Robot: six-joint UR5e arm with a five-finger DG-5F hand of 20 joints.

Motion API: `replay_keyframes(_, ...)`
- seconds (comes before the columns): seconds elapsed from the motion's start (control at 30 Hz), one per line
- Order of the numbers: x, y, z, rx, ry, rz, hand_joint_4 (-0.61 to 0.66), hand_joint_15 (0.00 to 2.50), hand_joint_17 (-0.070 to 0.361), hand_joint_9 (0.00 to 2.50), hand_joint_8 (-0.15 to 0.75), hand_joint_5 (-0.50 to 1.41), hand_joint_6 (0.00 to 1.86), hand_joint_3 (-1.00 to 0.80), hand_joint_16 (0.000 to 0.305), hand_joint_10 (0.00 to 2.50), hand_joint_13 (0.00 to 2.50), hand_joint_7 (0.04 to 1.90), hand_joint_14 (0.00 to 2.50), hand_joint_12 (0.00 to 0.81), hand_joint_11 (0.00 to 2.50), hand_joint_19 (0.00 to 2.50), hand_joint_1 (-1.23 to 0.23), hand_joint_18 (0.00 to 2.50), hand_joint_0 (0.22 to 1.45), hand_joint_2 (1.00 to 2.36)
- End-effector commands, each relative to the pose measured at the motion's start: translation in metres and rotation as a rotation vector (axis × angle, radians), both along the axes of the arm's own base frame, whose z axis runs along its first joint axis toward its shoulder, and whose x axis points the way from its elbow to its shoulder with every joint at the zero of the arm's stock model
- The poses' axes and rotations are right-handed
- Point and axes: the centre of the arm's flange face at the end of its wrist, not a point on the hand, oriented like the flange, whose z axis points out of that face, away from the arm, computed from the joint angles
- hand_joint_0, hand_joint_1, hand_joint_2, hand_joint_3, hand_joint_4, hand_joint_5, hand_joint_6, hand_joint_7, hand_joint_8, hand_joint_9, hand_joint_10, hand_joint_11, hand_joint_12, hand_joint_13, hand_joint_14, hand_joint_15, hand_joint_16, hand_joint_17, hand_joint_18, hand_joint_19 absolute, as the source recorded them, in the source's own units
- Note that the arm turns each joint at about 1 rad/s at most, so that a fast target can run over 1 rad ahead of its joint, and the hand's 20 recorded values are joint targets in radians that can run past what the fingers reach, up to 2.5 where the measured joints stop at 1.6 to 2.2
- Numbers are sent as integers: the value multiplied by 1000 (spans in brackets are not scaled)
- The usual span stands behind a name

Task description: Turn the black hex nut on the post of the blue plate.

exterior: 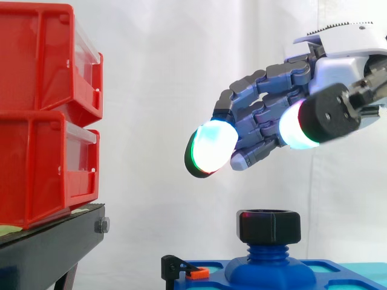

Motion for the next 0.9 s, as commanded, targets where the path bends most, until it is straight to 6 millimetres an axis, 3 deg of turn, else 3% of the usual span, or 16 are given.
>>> replay_keyframes(0.0,-1,3,-1,-1,8,1,168,49,114,109,242,-283,502,-500,51,0,166,739,2,361,0,306,-906,207,467,1000)
replay_keyframes(0.3,-1,2,-2,-1,12,1,108,28,109,45,216,-300,502,-500,48,0,125,692,0,348,0,267,-1008,198,495,1000)
replay_keyframes(0.87,-2,-4,-1,-24,15,-6,248,19,134,83,286,-262,502,-500,60,0,122,725,0,412,0,285,-765,223,369,1000)
